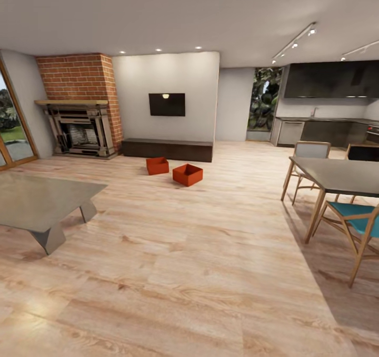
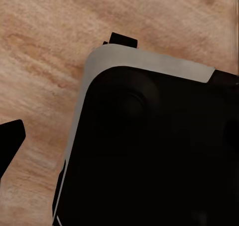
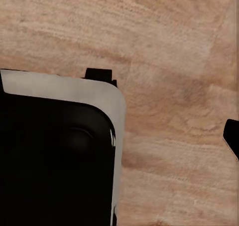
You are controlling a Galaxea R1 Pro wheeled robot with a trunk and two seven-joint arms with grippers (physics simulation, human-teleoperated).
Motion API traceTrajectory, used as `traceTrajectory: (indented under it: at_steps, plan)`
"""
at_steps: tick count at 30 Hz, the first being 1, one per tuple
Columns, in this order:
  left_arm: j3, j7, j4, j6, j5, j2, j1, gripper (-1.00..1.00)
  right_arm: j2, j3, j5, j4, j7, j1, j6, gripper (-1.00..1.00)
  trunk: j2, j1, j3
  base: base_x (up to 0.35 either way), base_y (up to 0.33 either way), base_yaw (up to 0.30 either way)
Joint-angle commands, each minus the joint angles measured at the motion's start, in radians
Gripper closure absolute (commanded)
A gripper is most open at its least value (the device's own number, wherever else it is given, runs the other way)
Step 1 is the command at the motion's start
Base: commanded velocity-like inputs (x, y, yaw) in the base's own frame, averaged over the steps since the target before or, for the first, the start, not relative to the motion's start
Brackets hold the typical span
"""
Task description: Move the two storage containers from the living room to the garage. In the garage, place one container on the floor and stack the other container on top of it (either order is fine).
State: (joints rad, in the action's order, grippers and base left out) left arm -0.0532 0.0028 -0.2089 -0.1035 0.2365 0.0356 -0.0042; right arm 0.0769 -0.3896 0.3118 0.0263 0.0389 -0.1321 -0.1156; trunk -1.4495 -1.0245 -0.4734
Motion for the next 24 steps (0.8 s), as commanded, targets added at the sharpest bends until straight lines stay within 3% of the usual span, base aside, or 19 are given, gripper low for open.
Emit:
traceTrajectory:
  at_steps: [1, 24]
  plan:
    - [-0.005, 0.0, -0.003, -0.007, 0.004, 0.0, 0.0, -1.0, 0.0, -0.008, 0.01, 0.003, 0.004, -0.001, -0.006, -1.0, 0.0, -0.001, -0.001, 0.322, 0.0, 0.0]
    - [-0.006, 0.0, 0.0, -0.007, 0.004, 0.0, 0.0, -1.0, -0.011, -0.004, 0.018, 0.003, 0.003, -0.001, -0.005, -1.0, 0.0, -0.001, -0.001, 0.322, 0.0, 0.0]
